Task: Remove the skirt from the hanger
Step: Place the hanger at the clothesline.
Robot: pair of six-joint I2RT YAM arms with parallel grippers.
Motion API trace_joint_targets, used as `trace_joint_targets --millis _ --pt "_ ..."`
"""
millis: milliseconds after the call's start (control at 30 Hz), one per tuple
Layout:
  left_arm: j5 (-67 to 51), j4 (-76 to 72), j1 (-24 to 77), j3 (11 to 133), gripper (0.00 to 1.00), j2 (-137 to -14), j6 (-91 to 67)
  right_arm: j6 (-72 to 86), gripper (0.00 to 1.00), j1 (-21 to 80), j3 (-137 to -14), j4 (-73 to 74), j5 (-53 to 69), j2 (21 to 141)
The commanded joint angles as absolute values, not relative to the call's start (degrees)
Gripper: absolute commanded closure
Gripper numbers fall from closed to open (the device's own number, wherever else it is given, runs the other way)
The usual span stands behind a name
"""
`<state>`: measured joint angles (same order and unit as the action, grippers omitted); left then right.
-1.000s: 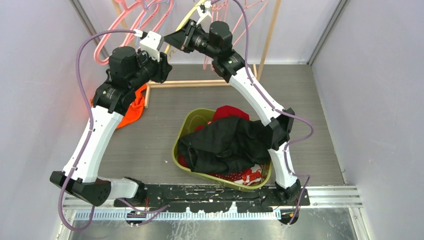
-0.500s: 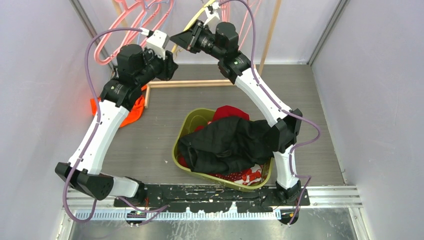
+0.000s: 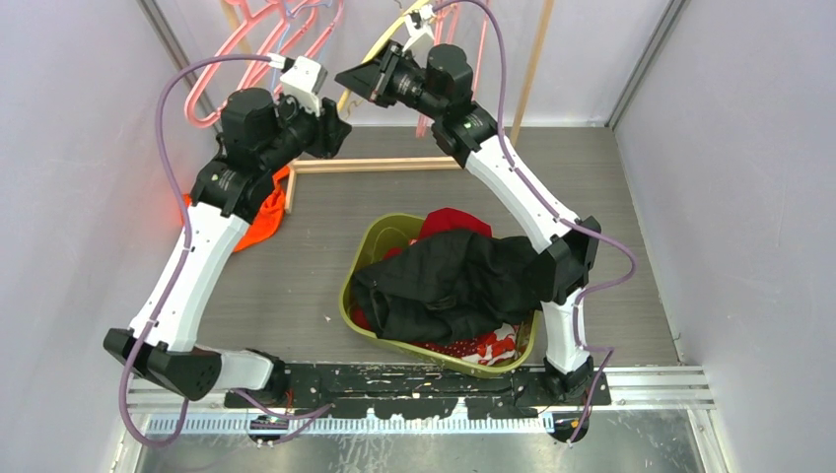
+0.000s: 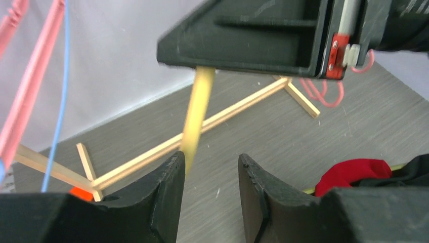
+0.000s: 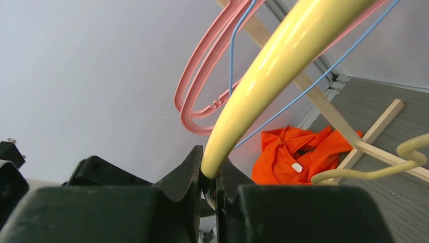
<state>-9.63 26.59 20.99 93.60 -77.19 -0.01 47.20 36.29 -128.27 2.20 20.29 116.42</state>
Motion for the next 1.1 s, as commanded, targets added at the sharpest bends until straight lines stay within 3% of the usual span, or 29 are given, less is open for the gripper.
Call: trace_joint_targets --millis 0,733,1067 --pt "-9.12 20.7 20.83 94.98 0.55 -72.25 0.79 47.59 0.99 38.42 -128.54 0.12 25.41 110.92" --pt "-9.85 18.91 20.83 86.6 0.54 -70.11 -0.7 45.39 0.99 39.29 -130.11 2.37 25.02 109.2" --pt "-10.84 16.35 20.83 91.1 0.54 -76.0 -0.94 46.1 0.99 39.25 -128.0 2.2 25.4 108.3"
